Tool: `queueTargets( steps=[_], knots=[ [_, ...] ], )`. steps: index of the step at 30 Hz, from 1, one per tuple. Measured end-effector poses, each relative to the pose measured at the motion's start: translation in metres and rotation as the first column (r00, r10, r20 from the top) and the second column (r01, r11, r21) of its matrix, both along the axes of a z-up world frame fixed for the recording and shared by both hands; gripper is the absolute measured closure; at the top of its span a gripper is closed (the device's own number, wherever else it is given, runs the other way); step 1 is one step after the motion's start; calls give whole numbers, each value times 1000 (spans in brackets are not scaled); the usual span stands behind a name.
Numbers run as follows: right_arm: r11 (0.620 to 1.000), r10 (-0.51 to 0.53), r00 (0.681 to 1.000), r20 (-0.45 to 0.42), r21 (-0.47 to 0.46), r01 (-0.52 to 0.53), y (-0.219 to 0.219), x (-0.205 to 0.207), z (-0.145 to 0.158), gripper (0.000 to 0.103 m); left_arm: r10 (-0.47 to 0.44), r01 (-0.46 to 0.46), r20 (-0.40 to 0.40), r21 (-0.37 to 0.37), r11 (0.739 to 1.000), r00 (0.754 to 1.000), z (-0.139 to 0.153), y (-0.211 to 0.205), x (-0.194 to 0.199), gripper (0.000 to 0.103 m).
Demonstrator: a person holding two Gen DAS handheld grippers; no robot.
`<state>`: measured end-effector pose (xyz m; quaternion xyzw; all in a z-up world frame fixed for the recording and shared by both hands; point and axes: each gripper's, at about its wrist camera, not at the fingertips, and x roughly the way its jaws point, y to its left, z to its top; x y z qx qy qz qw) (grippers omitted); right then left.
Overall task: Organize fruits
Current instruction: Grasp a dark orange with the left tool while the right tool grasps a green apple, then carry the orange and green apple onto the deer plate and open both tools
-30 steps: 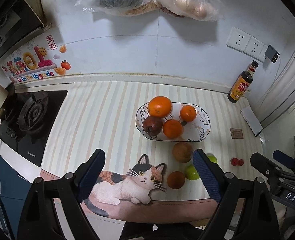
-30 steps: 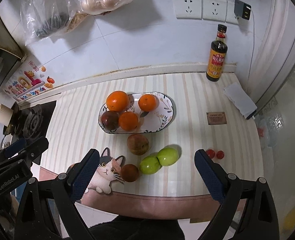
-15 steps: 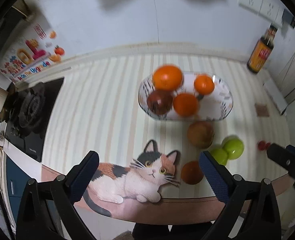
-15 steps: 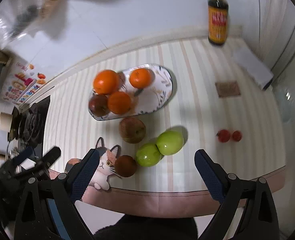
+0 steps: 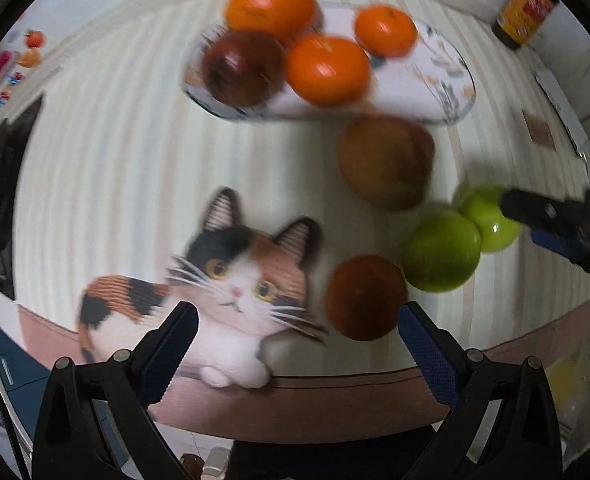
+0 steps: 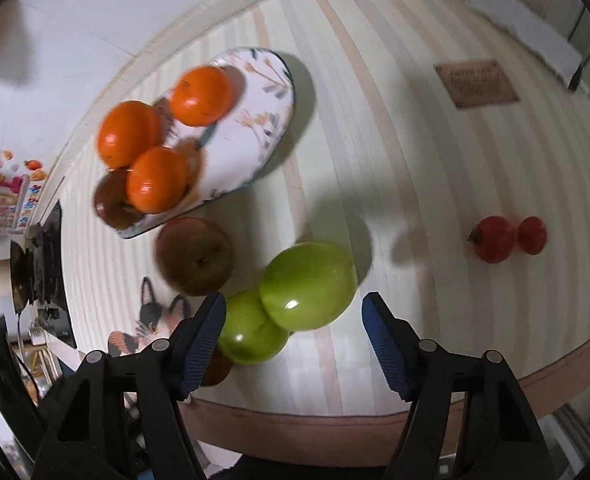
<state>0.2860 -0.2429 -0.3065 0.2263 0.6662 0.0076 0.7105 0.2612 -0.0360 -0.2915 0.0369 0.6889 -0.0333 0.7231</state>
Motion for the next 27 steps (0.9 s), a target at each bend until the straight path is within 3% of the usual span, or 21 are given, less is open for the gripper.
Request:
queueTargets(
  steps=[4,6,9,11,18,22,27],
  knots=[
    [999,-18,997,-73,36,21,2,8,-29,30,-25,24,-35,-29,999,999,-20,-12,3,1],
    [998,-27,995,-94,53,33,3,11,-39,36,-37,36,-38,-38,999,999,-27,-15,6,7],
    [998,-37,996,-78,53,42,2,14,-45,39,-33,31,-13,-96,995,999,-27,-15,8,25],
    [999,-26,996,-82,46,29,4,15,-45,39,-40,41,13,-136,990,999,-23,-15,9,54],
    [995,99,987,-125,-18,-102,14,1,-45,39,-63,64,20,-95,993,998,-17,7,9,55],
    [993,116,985,-126,-20,-120,19,-4,-46,39,-13,11,-14,-154,988,1000,-22,33,11,52],
    [995,89,989,-115,-36,-93,20,5,-46,39,46,-76,-132,-231,970,990,-41,41,12,50]
  ],
)
